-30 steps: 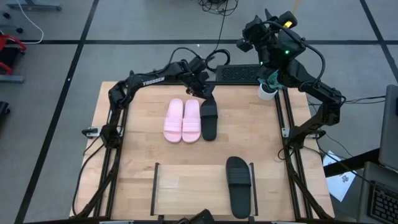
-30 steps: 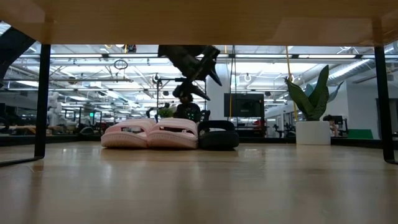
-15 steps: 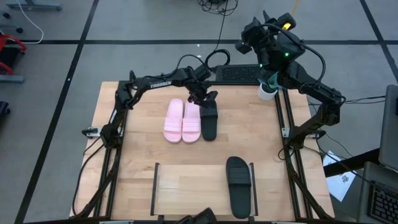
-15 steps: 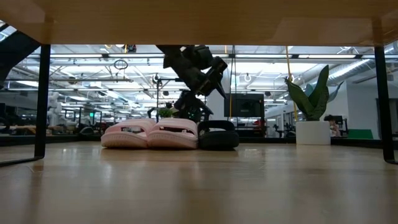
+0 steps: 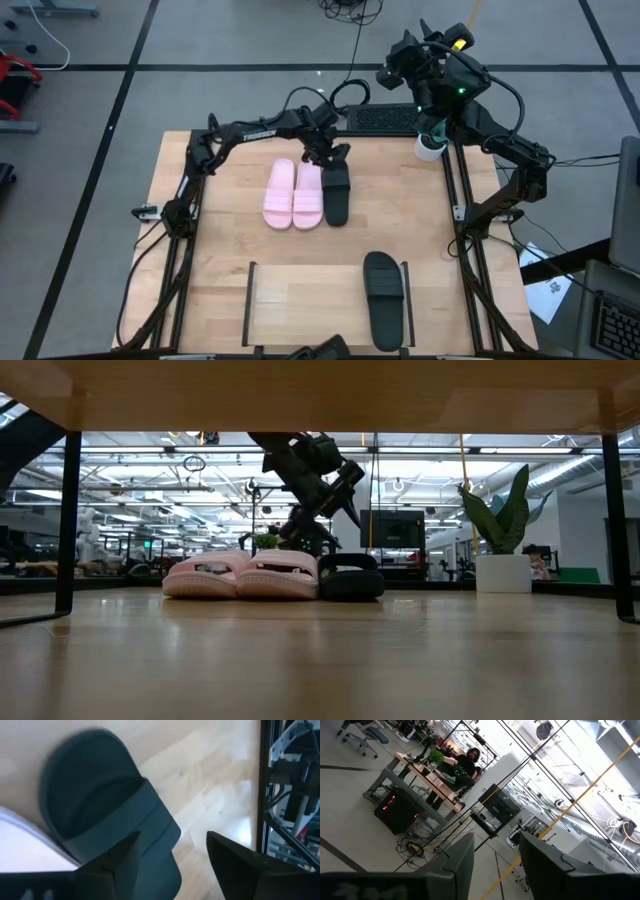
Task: Pick and place slides into the shelf
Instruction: Put the black slipper on the shelf
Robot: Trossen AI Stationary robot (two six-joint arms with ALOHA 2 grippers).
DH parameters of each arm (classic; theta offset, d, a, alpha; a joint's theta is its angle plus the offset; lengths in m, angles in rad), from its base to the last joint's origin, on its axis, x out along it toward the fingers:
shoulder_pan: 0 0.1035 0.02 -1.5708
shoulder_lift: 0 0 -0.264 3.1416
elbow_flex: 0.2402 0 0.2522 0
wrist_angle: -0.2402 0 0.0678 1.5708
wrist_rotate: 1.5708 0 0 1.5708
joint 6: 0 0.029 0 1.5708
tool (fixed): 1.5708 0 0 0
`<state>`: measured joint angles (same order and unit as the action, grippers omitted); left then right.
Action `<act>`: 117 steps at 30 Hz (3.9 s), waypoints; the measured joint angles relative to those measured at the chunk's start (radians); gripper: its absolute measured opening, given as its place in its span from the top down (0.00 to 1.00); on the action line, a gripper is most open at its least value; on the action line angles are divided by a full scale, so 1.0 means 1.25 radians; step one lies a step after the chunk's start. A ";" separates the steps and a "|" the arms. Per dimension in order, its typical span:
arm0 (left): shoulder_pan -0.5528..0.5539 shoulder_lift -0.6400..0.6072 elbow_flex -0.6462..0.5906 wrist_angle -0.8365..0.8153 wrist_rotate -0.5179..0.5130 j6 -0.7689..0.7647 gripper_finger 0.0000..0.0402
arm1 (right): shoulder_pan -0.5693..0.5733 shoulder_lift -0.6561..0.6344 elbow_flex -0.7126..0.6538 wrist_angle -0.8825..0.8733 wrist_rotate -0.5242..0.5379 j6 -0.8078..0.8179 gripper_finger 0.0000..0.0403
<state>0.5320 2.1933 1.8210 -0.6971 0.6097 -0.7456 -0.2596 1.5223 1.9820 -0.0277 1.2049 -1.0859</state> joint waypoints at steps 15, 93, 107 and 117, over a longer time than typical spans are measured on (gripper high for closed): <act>0.009 -0.061 0.000 0.210 0.383 -0.048 0.57 | 0.000 0.000 0.000 -0.005 0.004 -0.023 0.64; 0.486 -0.252 0.000 0.196 0.393 0.221 0.56 | -0.714 0.243 0.000 -1.235 -1.736 0.948 0.73; 0.347 -0.275 0.000 0.185 0.485 0.468 0.56 | -0.517 0.145 0.000 -1.234 -1.536 0.875 0.73; 0.169 -0.379 0.000 -0.179 0.118 0.718 0.56 | -0.291 0.109 0.000 -1.236 -1.435 0.850 0.73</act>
<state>0.7434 1.7198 1.8207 -0.9212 0.7574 0.1522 -0.6233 1.6589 1.9820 -1.5721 -0.5888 -0.0233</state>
